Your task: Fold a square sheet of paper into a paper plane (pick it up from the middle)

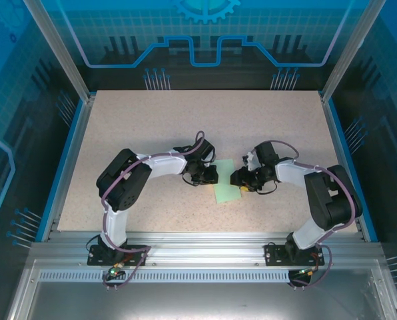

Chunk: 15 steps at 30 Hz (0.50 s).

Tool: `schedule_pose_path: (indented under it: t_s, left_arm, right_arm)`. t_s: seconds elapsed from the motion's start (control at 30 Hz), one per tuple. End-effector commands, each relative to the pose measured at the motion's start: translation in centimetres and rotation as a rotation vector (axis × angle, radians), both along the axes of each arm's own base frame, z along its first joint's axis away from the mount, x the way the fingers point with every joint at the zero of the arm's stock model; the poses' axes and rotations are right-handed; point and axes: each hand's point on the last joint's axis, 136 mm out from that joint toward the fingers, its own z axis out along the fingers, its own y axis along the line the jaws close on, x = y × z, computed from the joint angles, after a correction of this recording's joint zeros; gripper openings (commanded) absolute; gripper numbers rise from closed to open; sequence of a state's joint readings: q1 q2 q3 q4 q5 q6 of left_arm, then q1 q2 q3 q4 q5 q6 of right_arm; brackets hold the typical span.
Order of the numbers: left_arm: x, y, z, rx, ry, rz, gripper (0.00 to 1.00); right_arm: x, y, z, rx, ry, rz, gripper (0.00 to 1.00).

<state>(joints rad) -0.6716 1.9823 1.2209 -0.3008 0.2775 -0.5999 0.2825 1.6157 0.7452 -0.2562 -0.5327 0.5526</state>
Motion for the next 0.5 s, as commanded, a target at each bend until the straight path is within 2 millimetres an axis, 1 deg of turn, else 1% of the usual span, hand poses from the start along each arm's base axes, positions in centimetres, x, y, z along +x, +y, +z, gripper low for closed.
schedule_pose_path:
  t_s: [0.0,0.07,0.23,0.3,0.37,0.43,0.47]
  left_arm:
    - [-0.8,0.3,-0.1,0.004,0.005,-0.03,0.16]
    - [-0.8,0.3,0.2,0.0,-0.006,-0.039,0.17]
    - [-0.8,0.0,1.4,-0.009,-0.049,-0.055,0.23]
    - [-0.9,0.1,2.3,-0.007,-0.077,-0.056,0.3]
    - [-1.3,0.0,3.4,-0.013,-0.117,-0.07,0.41]
    - [-2.1,-0.4,4.4,-0.007,-0.164,-0.094,0.49]
    - [-2.7,-0.7,5.0,0.0,-0.193,-0.12,0.51]
  right_arm:
    - [1.0,0.4,0.6,0.02,-0.01,0.024,0.45]
    - [1.4,0.3,0.7,0.031,-0.009,0.032,0.43]
    - [1.8,0.9,0.5,0.067,0.01,0.057,0.3]
    - [1.9,0.8,0.3,0.062,0.016,0.05,0.28]
    - [1.9,0.8,0.3,0.061,0.017,0.046,0.23]
    - [1.9,0.8,0.3,0.066,0.021,0.041,0.2]
    - [2.0,0.9,0.5,0.069,0.019,0.039,0.17]
